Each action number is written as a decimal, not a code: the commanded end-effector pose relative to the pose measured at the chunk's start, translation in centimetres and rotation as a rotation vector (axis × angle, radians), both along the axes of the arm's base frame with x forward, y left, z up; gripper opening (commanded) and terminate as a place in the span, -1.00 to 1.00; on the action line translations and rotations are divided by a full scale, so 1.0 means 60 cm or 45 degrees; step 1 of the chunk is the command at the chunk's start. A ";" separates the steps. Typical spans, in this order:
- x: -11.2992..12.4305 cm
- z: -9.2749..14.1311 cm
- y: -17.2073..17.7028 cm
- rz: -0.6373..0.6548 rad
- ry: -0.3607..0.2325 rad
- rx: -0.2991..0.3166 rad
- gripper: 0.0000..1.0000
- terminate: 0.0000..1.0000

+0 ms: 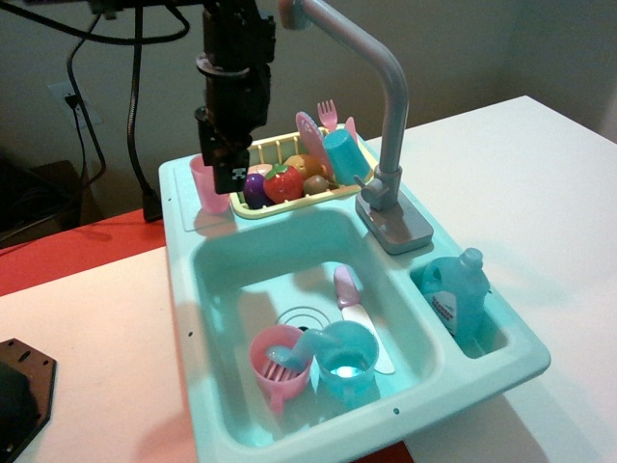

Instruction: Put cup from counter to sink

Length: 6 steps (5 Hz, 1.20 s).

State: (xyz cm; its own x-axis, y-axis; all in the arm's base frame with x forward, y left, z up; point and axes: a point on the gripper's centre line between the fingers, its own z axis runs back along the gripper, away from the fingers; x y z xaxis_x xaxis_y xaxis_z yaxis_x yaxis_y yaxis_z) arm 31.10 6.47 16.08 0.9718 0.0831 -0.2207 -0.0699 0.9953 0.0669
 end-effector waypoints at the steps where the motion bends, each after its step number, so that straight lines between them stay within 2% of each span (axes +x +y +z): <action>1: 0.007 0.000 0.000 0.037 -0.036 0.028 1.00 -1.00; 2: -0.001 -0.012 -0.002 0.027 -0.026 0.027 -1.00 -1.00; 5: -0.006 -0.010 -0.012 0.007 -0.049 0.025 -1.00 -1.00; 6: 0.019 0.000 -0.027 -0.053 -0.088 0.015 -1.00 -1.00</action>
